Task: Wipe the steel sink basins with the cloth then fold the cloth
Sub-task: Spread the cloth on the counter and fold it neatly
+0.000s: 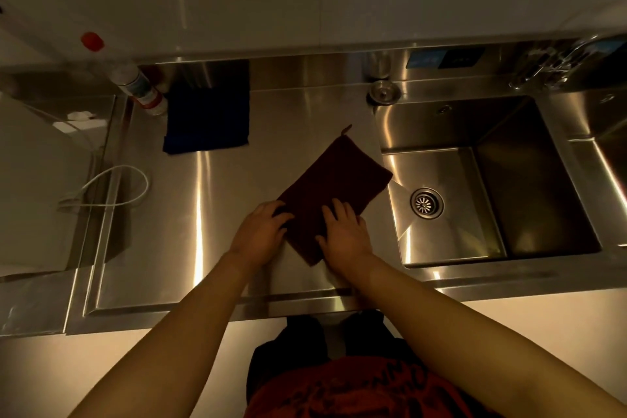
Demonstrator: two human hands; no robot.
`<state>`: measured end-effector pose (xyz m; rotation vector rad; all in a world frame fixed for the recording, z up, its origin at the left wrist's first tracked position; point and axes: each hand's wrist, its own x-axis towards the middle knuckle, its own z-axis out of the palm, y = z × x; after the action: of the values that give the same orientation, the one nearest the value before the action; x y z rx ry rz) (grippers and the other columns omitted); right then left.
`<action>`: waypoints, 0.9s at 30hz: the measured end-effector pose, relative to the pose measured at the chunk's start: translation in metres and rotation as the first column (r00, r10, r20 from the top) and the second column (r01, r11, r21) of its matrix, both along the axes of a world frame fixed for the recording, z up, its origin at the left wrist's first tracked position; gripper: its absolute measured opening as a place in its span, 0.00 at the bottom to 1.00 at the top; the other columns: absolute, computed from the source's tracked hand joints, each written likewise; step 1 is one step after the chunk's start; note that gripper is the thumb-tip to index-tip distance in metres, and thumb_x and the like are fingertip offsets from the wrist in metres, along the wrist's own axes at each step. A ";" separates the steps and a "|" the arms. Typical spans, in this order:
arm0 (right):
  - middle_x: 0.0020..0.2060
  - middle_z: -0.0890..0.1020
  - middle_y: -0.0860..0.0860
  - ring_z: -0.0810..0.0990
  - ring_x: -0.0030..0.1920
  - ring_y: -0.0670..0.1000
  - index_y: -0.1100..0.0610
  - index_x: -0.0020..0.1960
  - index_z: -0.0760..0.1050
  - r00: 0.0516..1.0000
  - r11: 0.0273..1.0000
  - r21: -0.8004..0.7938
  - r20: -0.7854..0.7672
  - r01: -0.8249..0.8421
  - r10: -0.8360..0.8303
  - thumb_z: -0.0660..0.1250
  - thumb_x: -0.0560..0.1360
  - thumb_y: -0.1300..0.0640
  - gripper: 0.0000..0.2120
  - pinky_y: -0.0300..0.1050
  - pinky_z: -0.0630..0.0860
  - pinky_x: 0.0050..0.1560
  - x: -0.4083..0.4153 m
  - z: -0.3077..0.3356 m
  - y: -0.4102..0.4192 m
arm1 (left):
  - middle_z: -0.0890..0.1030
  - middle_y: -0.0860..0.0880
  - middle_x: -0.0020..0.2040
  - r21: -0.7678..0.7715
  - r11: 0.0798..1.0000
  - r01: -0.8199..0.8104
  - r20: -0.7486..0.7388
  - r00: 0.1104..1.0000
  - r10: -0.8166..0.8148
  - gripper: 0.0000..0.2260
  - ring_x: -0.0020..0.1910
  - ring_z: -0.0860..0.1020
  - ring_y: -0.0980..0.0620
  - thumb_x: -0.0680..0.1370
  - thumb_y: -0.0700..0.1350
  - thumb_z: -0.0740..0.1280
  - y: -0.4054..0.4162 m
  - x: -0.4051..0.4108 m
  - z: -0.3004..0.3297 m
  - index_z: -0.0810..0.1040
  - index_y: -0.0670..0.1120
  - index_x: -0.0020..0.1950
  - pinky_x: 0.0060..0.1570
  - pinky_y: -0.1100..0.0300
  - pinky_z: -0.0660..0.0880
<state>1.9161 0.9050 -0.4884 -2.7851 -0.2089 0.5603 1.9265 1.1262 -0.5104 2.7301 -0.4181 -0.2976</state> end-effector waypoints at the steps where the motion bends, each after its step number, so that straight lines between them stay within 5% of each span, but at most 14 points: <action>1: 0.81 0.53 0.54 0.51 0.81 0.59 0.52 0.82 0.54 1.000 1.000 -0.013 -0.015 -0.009 0.009 0.63 0.81 0.46 0.34 0.60 0.55 0.79 -0.002 -0.004 -0.001 | 0.75 0.42 0.72 -0.002 1.000 -0.005 -0.002 1.000 0.005 0.17 0.70 0.73 0.39 0.79 0.42 0.72 0.000 -0.001 0.000 0.81 0.48 0.68 0.66 0.45 0.76; 11: 0.83 0.47 0.50 0.45 0.82 0.55 0.50 0.83 0.50 0.989 0.989 0.024 -0.027 -0.146 0.146 0.63 0.82 0.46 0.35 0.57 0.55 0.79 -0.017 -0.010 -0.034 | 0.75 0.44 0.71 -0.086 0.975 -0.207 -0.019 0.978 0.206 0.19 0.69 0.73 0.41 0.79 0.42 0.71 -0.029 -0.060 -0.008 0.79 0.50 0.70 0.64 0.43 0.76; 18: 0.83 0.49 0.45 0.46 0.82 0.51 0.45 0.82 0.53 0.946 0.946 0.028 -0.011 -0.324 0.324 0.68 0.79 0.48 0.37 0.56 0.52 0.78 -0.017 -0.013 -0.107 | 0.72 0.45 0.71 -0.006 0.994 -0.105 -0.091 0.990 0.104 0.25 0.66 0.72 0.43 0.79 0.45 0.69 -0.080 -0.107 -0.001 0.72 0.52 0.76 0.61 0.48 0.75; 24: 0.77 0.66 0.52 0.64 0.77 0.56 0.52 0.75 0.70 0.970 0.970 0.060 0.082 -0.235 0.230 0.73 0.75 0.55 0.29 0.57 0.67 0.74 -0.039 -0.005 -0.129 | 0.71 0.46 0.70 0.005 0.999 -0.046 -0.132 0.990 0.046 0.28 0.66 0.71 0.45 0.78 0.40 0.69 -0.097 -0.104 0.001 0.71 0.52 0.77 0.59 0.52 0.74; 27: 0.70 0.72 0.51 0.71 0.70 0.53 0.52 0.68 0.77 0.963 0.960 0.109 0.112 -0.259 0.247 0.74 0.74 0.50 0.23 0.54 0.74 0.67 -0.056 -0.002 -0.124 | 0.75 0.48 0.65 -0.023 1.000 -0.004 -0.067 0.998 0.003 0.22 0.61 0.75 0.46 0.76 0.42 0.73 -0.093 -0.098 0.001 0.78 0.51 0.70 0.56 0.52 0.76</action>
<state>1.8603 0.7811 -0.4907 -2.6846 -0.6073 0.4517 1.8285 1.0331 -0.5090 2.6891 -0.3957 -0.3798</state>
